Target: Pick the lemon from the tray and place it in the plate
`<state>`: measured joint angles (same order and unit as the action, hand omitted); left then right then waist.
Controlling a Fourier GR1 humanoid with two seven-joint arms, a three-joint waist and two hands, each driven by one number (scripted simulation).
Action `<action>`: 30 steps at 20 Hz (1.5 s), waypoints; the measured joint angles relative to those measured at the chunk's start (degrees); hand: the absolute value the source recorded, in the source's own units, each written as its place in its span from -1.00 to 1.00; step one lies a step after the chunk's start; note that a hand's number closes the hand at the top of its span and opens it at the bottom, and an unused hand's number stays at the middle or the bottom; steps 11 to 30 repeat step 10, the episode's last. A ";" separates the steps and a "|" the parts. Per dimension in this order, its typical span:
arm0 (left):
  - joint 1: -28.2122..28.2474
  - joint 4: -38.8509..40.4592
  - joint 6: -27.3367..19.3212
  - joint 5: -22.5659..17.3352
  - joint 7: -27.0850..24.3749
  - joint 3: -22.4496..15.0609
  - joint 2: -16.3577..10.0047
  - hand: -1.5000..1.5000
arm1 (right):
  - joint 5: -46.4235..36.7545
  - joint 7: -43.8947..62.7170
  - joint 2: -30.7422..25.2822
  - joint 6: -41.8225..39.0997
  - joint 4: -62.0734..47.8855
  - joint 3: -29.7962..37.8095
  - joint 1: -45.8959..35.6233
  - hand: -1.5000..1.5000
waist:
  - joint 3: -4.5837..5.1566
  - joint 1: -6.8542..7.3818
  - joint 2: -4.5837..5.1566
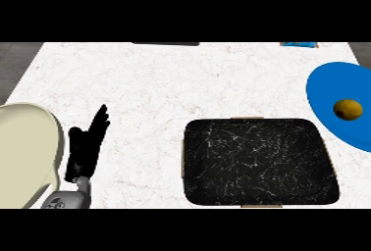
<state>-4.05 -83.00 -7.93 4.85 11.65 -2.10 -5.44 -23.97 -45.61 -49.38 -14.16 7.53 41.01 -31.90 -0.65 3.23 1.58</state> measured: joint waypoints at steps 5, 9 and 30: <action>-0.50 -0.17 -0.33 0.27 0.69 -0.16 0.26 0.00 | 0.89 0.72 -0.40 2.01 -0.23 1.12 0.99 -1.00 | -0.02 -0.09 0.01; -0.75 -0.66 0.18 -0.09 1.30 -0.36 0.34 0.00 | 1.05 0.74 -1.08 2.63 -0.20 1.43 2.01 -1.00 | -0.09 0.08 0.10; -0.63 -0.98 0.36 -0.14 1.57 -0.39 0.20 0.00 | 1.12 0.67 -1.40 2.60 -0.24 1.54 2.46 -1.00 | -0.10 0.06 0.07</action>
